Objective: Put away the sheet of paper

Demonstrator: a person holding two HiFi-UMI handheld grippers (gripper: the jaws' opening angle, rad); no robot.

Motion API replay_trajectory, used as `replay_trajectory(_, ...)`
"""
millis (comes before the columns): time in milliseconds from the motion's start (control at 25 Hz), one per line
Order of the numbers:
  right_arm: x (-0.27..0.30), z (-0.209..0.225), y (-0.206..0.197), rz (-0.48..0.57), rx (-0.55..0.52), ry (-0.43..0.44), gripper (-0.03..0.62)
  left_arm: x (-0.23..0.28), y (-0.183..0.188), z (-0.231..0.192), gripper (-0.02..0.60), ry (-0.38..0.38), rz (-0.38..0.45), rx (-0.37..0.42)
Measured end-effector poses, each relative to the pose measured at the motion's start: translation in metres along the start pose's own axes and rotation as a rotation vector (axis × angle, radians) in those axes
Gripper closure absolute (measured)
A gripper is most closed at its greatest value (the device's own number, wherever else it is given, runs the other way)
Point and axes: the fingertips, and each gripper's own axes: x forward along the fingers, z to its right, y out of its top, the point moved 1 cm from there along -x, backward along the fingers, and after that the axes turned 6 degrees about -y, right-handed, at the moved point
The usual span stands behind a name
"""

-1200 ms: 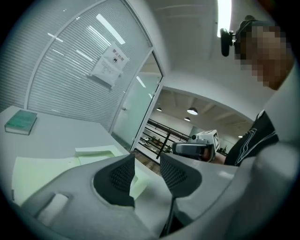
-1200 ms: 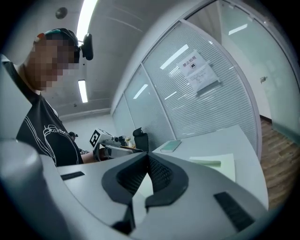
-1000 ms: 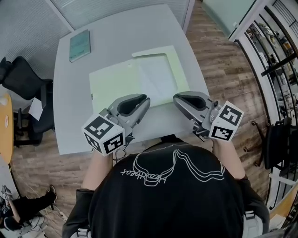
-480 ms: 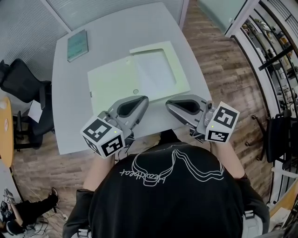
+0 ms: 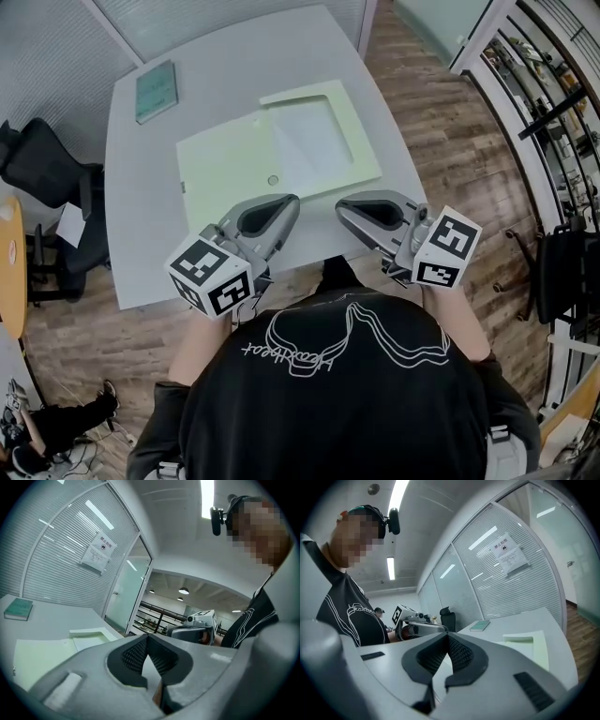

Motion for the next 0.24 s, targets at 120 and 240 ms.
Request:
replay_trajectory(120,0.0005,-0.0043,-0.0035,-0.005,0.003,-0.002,0.586,-0.0037,-0.0031,0.0036,0.572,-0.005,-0.001,-0.003)
replay_trajectory(240,0.0013,-0.0089,-0.0070,-0.013,0.003,-0.002,0.586,-0.0075,-0.0057,0.0054,0.572,-0.003,-0.005,-0.009)
